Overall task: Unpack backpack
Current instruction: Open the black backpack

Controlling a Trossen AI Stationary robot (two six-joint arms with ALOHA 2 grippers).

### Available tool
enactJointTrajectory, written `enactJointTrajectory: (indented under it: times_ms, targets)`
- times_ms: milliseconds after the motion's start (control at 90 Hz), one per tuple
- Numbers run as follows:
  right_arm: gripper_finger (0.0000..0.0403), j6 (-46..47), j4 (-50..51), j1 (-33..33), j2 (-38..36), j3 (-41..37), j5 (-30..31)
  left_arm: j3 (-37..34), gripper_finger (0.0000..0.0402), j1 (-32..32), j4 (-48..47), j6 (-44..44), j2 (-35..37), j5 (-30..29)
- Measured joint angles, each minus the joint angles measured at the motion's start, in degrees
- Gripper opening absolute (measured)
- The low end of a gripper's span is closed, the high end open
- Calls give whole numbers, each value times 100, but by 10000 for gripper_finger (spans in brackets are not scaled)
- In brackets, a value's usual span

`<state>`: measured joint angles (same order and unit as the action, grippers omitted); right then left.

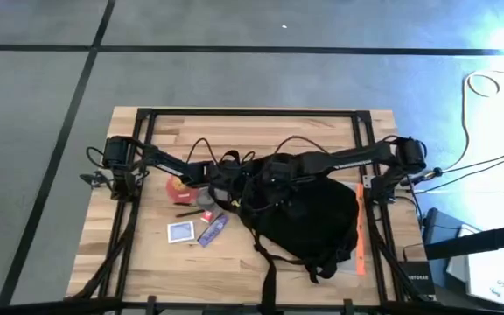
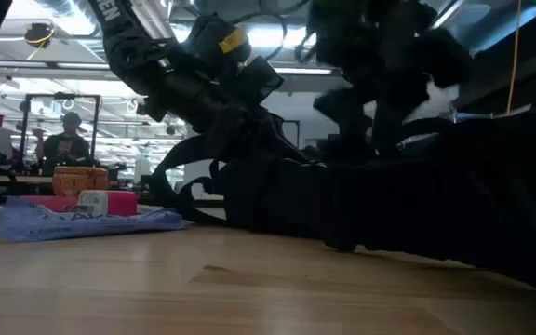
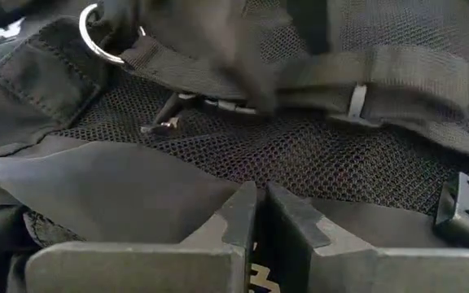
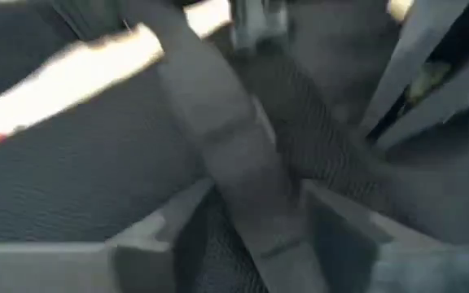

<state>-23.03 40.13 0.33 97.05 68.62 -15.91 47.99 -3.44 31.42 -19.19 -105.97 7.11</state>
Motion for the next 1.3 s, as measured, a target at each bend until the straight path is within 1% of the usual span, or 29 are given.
enactJointTrajectory:
  times_ms: [56,156,189,211,311,444,522,611,667,778,878,922,967,1033,1111,1211,1300]
  targets:
    - [117,0,-24,-3,-98,11,-107,0,16,0,-6,-48,0,-2]
    - [33,-126,187,-3,-122,2,-106,0,16,-2,-11,-73,0,-2]
    - [17,-171,271,-3,-121,-3,-110,0,16,-4,-13,-72,0,-2]
    - [12,-176,307,-3,-122,-3,-116,0,16,-4,-16,-72,0,-2]
    - [13,-145,289,-1,-128,-3,-144,0,16,-4,-31,-73,0,-4]
    - [10,90,-54,8,-128,90,-161,0,16,-4,-33,-75,0,-7]
    - [24,47,-252,75,-130,113,-102,0,16,-4,-35,-88,0,-8]
    - [62,-124,-320,213,-130,113,-15,0,16,-4,-39,-79,0,-9]
    - [98,-169,-366,291,-130,113,15,0,16,-4,-46,-77,0,-11]
    - [186,-13,-514,385,-113,113,193,0,16,-4,-48,-83,0,-13]
    - [263,9,-565,379,-110,113,198,0,16,-4,-47,-159,0,-13]
    - [289,9,-582,379,-71,113,195,0,16,-4,-46,-202,0,-13]
    - [307,9,-575,379,-31,113,191,0,16,-4,-46,-219,0,-11]
    - [318,7,-569,379,91,109,185,-2,16,-4,-45,-208,0,-13]
    - [316,5,-583,379,226,109,140,-2,16,-4,-48,-181,0,-13]
    - [297,-84,-578,379,403,109,3,-2,16,-4,-71,-179,0,-13]
    - [270,-148,-560,379,516,102,2,-2,16,-4,-81,-182,0,-15]
